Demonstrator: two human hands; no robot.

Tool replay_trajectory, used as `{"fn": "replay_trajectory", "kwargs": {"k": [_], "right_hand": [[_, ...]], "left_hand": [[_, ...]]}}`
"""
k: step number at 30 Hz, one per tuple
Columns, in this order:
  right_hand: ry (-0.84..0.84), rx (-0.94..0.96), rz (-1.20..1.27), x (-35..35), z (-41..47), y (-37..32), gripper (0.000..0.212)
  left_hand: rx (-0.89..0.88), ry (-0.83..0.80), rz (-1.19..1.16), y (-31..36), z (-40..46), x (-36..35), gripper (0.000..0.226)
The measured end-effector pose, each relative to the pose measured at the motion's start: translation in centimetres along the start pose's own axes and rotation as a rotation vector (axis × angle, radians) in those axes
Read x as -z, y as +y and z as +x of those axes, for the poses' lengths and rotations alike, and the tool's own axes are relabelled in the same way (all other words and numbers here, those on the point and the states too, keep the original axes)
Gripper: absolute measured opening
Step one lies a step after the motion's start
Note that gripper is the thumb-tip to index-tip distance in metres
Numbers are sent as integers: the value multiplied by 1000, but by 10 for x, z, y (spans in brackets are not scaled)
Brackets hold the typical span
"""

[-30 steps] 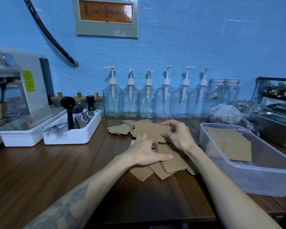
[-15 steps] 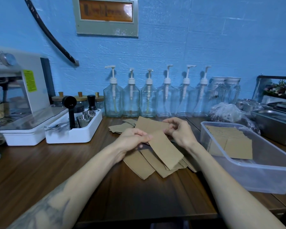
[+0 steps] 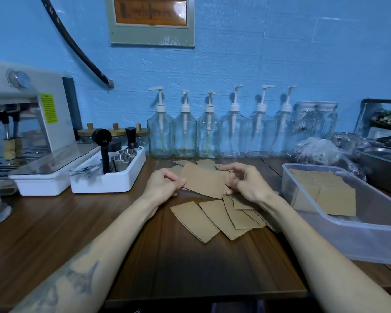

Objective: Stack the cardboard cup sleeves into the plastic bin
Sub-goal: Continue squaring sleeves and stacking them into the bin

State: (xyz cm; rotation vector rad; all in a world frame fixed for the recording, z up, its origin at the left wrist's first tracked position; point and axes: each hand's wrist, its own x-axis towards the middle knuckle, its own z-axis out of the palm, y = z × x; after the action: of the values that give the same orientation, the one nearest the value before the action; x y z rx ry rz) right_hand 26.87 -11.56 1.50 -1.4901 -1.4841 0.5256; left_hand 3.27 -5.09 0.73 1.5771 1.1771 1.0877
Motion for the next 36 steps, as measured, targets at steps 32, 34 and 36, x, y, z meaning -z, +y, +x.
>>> {"fn": "replay_trajectory", "kwargs": {"k": [32, 34, 36], "right_hand": [[-10, 121, -150, 1, 0, -8, 40], [-18, 121, -153, 5, -1, -8, 39], [-50, 133, -141, 3, -4, -11, 38]], "left_hand": [[-410, -6, 349, -2, 6, -5, 45], [-426, 47, 337, 1, 6, -4, 47], [-419, 3, 354, 1, 6, -3, 49]]}}
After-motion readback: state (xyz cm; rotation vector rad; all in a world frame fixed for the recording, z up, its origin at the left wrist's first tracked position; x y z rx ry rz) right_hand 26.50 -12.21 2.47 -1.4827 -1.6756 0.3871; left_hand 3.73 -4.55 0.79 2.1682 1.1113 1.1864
